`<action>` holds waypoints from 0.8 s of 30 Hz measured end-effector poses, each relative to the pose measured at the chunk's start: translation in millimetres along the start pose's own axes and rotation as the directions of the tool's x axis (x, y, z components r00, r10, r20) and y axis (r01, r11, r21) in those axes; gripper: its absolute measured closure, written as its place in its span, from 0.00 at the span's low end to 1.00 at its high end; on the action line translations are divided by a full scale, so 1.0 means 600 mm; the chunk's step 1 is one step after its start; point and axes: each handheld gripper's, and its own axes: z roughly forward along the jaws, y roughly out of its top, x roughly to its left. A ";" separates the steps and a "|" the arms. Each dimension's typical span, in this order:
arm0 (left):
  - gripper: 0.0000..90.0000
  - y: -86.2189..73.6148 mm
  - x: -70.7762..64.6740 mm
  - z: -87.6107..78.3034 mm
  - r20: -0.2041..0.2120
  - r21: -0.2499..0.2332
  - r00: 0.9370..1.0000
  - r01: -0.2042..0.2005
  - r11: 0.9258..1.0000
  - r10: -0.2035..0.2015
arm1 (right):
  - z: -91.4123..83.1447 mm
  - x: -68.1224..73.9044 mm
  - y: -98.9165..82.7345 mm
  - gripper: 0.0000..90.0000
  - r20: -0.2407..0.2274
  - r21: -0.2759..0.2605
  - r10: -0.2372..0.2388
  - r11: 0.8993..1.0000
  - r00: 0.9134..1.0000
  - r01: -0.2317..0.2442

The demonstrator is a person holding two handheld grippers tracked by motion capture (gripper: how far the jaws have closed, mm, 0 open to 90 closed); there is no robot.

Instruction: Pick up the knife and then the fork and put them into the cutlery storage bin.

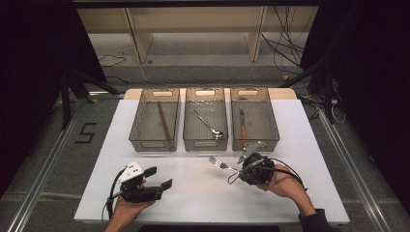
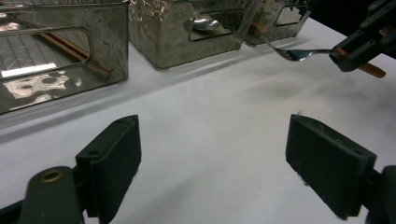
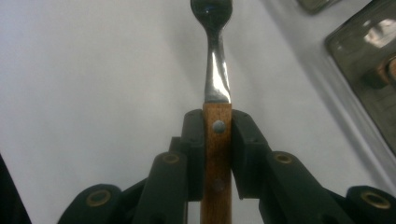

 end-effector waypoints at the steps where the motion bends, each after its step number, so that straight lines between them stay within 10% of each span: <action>1: 0.20 0.000 0.001 0.000 -0.001 0.000 1.000 -0.001 1.000 0.001 | -0.003 -0.001 0.001 0.86 -0.001 -0.016 0.016 1.000 1.000 -0.016; 24: 0.20 -0.001 0.001 0.001 -0.006 0.002 1.000 0.003 1.000 -0.003 | -0.054 -0.058 0.025 0.86 0.022 -0.206 0.200 0.960 0.980 -0.191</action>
